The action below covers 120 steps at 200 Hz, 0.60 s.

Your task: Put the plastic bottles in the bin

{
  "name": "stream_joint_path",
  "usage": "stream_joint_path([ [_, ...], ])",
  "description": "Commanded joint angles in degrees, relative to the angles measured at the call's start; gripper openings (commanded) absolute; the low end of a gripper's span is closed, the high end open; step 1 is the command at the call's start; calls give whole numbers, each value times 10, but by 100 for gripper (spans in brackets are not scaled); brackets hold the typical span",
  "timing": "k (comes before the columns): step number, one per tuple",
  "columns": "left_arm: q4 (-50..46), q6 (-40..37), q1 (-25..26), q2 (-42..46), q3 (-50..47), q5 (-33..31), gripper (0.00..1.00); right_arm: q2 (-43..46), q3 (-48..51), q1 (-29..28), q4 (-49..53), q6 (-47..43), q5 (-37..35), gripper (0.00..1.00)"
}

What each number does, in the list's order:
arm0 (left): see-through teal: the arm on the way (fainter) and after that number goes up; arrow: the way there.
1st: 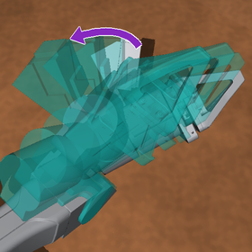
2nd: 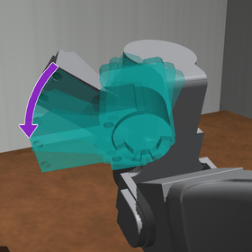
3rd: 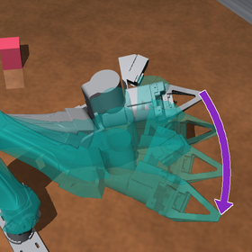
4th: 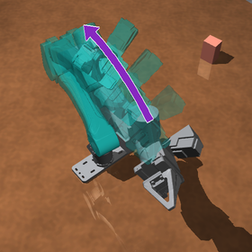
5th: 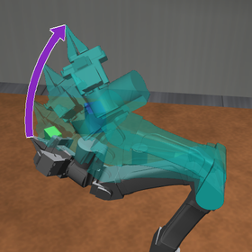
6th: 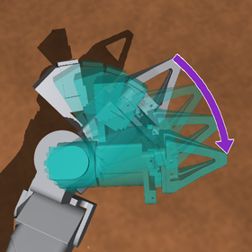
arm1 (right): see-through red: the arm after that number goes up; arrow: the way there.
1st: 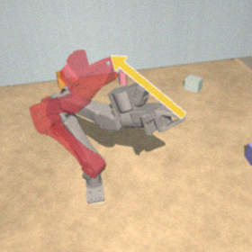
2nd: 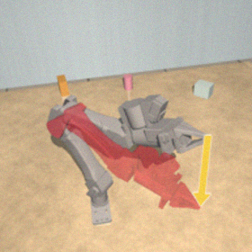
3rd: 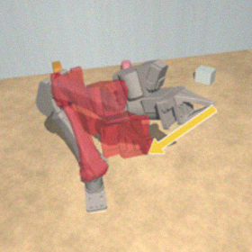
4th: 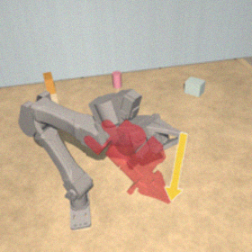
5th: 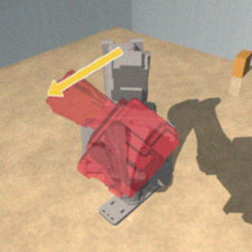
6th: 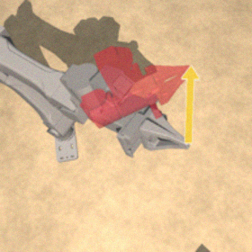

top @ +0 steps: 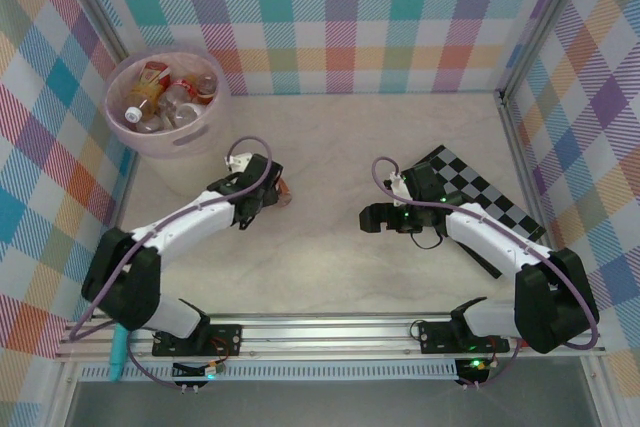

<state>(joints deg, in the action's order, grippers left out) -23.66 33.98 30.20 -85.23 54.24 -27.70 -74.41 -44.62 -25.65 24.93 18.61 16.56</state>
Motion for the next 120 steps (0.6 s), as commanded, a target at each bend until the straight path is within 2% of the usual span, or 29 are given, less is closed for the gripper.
stream_joint_path([
  [1,34,35,-10,-36,0,-8,79,15,-2,-4,6,-9,-3,95],
  [71,67,42,-34,-111,-6,-2,80,14,-2,-4,11,-16,-7,95],
  [103,71,41,-45,-122,-5,10,72,21,0,-4,14,-17,-11,95],
  [120,62,37,-44,-123,2,12,64,19,0,-4,13,-16,-10,95],
])
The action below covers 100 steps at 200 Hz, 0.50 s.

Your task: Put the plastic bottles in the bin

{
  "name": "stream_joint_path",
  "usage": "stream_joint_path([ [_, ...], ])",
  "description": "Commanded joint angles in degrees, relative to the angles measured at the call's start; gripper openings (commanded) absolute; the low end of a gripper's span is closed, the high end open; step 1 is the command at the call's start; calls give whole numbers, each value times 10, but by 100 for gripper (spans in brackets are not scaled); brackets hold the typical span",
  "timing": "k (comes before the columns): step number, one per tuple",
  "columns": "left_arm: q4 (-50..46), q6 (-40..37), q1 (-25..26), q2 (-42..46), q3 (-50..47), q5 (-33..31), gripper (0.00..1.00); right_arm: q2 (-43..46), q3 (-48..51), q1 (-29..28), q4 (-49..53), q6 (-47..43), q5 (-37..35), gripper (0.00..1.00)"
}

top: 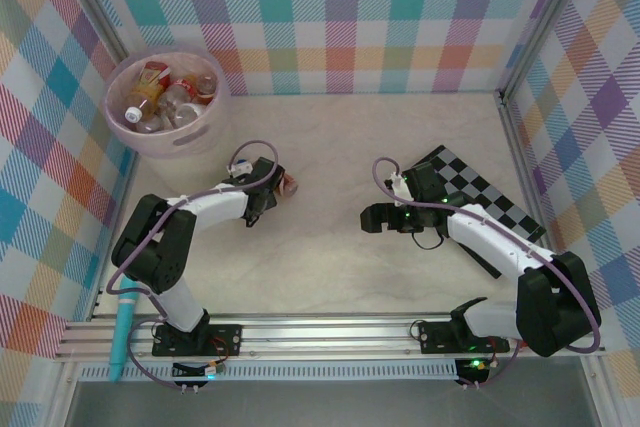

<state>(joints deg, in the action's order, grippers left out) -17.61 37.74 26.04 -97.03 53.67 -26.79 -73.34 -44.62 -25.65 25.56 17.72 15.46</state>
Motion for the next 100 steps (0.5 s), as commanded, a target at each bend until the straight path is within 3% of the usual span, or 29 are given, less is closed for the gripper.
stream_joint_path([
  [1,2,-1,-2,-5,8,3,64,8,0,-4,6,-7,1,95],
  [35,-7,-6,2,12,10,-2,54,4,-3,-4,3,-5,6,95],
  [100,-62,-44,33,37,38,1,54,-6,-14,-3,3,-4,11,95],
])
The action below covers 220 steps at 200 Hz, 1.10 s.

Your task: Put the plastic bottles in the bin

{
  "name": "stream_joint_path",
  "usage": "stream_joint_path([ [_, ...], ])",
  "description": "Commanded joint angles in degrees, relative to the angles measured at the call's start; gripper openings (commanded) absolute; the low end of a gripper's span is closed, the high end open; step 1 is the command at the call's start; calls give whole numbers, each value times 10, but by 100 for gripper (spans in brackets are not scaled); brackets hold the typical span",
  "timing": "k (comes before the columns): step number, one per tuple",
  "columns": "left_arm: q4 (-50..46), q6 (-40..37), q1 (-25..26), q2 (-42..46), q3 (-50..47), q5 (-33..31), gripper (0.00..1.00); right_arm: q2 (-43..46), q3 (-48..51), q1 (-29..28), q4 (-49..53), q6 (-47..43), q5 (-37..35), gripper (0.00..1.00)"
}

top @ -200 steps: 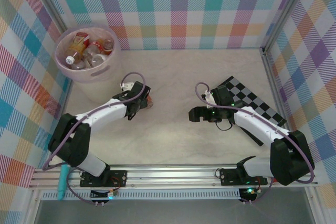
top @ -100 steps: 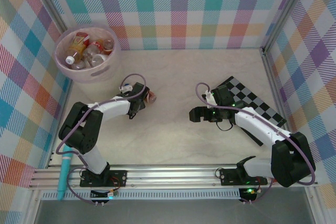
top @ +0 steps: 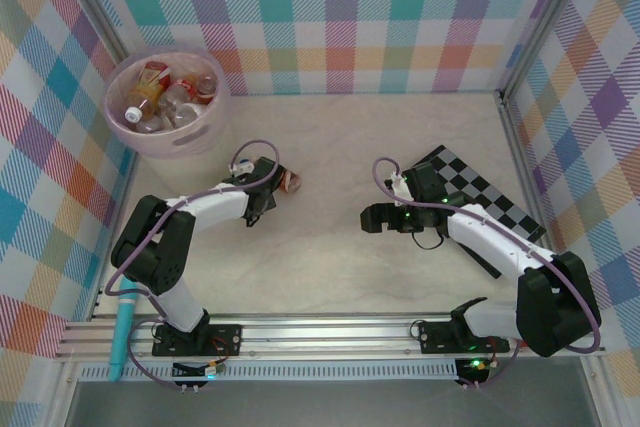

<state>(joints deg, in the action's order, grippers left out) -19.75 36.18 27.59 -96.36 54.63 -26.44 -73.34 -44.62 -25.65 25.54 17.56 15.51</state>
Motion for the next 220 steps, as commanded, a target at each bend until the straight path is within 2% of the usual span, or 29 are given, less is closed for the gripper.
stream_joint_path([
  [1,-42,-29,18,31,29,-3,54,-6,-14,-3,4,-3,11,95],
  [33,-112,-74,64,81,58,4,53,-7,-12,-4,0,-2,6,95],
  [66,-246,-121,112,142,131,-10,52,-26,-10,-4,-15,0,7,95],
  [92,-316,-143,119,197,188,23,46,-41,-13,-4,-26,2,17,95],
  [123,-373,-181,114,240,281,69,44,-44,-10,-4,-28,0,11,95],
  [152,-401,-212,67,252,383,134,38,-43,-8,-4,-35,3,18,95],
  [183,-430,-246,0,242,467,171,36,-33,4,-4,-42,10,20,95],
  [220,-421,-256,-129,213,521,318,32,-19,14,-3,-44,13,17,95],
])
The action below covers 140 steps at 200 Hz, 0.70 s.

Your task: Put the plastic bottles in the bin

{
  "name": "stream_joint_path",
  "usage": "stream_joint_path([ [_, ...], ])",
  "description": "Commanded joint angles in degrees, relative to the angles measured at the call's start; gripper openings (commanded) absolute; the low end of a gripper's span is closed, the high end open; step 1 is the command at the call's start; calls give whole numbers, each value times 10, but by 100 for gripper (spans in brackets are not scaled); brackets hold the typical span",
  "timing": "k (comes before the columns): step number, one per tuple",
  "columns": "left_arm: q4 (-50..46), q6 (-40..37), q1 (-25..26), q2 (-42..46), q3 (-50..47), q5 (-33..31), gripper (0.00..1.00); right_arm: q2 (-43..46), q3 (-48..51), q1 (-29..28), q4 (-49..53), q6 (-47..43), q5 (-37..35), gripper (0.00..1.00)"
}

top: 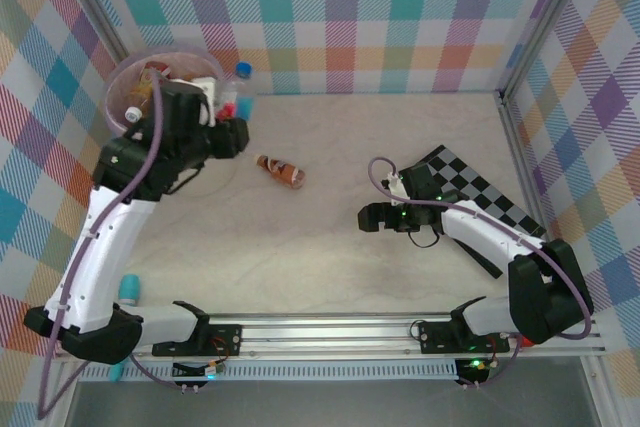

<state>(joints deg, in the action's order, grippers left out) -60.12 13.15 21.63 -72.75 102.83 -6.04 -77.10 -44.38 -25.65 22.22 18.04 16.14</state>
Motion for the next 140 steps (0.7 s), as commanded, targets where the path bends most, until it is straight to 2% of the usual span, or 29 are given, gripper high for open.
stream_joint_path([
  [1,-18,-26,-72,-24,40,118,32,18,12,-3,-11,8,11,95],
  [17,-24,-30,-112,-57,74,155,32,16,12,-4,-13,9,14,95],
  [43,-46,-43,-156,-117,137,161,33,19,12,-4,-6,5,10,95],
  [101,-99,-60,-250,-232,239,123,34,25,16,-4,-1,2,-1,95],
  [125,-140,-77,-259,-270,276,101,38,20,15,-4,-4,3,3,95],
  [140,-145,-86,-265,-279,280,95,47,20,15,-4,-5,1,3,95],
])
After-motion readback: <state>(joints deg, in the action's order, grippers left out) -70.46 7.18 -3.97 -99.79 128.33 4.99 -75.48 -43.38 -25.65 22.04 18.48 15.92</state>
